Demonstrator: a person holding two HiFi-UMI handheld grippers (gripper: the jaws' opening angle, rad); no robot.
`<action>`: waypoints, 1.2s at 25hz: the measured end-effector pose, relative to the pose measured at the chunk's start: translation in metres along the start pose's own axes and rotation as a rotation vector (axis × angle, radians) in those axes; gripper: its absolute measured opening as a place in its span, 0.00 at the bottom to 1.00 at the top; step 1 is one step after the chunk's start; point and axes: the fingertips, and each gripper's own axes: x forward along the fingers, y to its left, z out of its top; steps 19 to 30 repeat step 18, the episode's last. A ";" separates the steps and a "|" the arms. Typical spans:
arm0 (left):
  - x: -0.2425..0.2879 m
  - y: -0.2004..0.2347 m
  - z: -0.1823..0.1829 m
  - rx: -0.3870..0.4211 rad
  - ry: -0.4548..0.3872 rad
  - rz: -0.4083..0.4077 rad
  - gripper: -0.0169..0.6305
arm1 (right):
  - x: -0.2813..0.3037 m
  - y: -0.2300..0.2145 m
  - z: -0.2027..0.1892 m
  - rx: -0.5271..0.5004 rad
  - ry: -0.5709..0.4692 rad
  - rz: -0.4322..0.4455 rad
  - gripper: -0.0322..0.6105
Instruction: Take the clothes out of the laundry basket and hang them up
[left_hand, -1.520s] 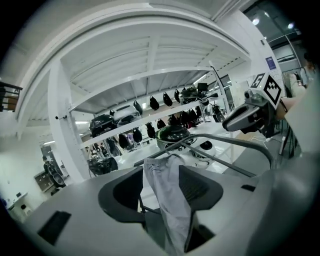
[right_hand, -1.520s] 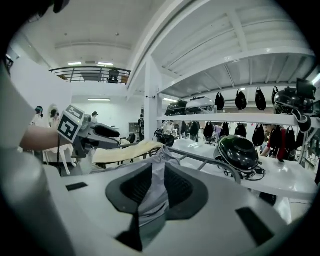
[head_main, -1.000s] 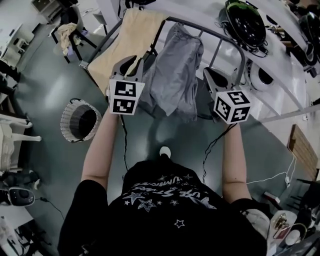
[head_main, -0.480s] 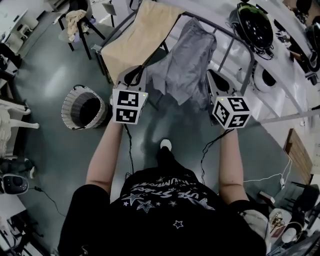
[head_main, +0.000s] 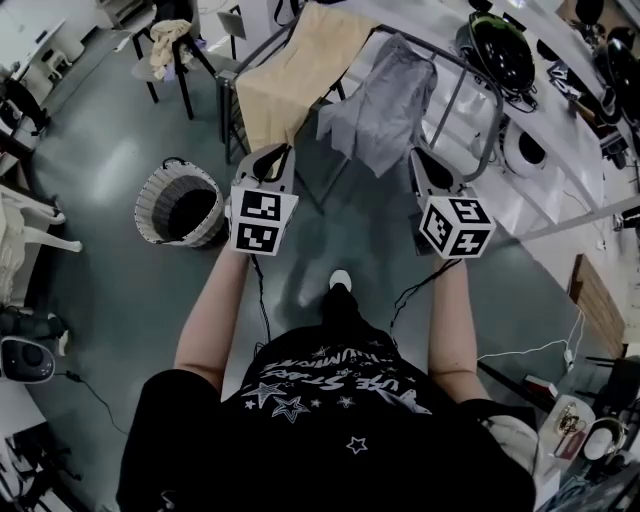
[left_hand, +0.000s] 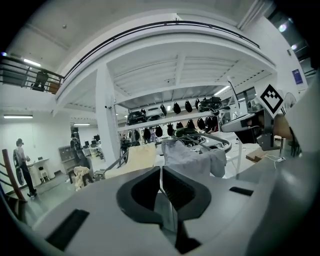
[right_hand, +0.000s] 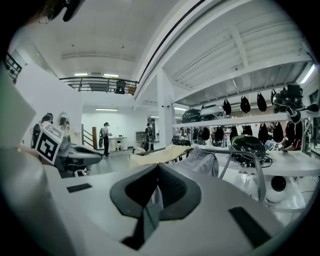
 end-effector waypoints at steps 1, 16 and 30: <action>-0.014 -0.001 -0.003 0.001 -0.003 -0.003 0.08 | -0.009 0.011 -0.001 -0.004 0.000 0.000 0.06; -0.154 -0.010 -0.075 -0.019 0.030 -0.037 0.08 | -0.096 0.120 -0.058 0.010 0.067 -0.022 0.06; -0.165 -0.009 -0.087 -0.022 0.038 -0.040 0.08 | -0.099 0.132 -0.070 0.012 0.080 -0.023 0.06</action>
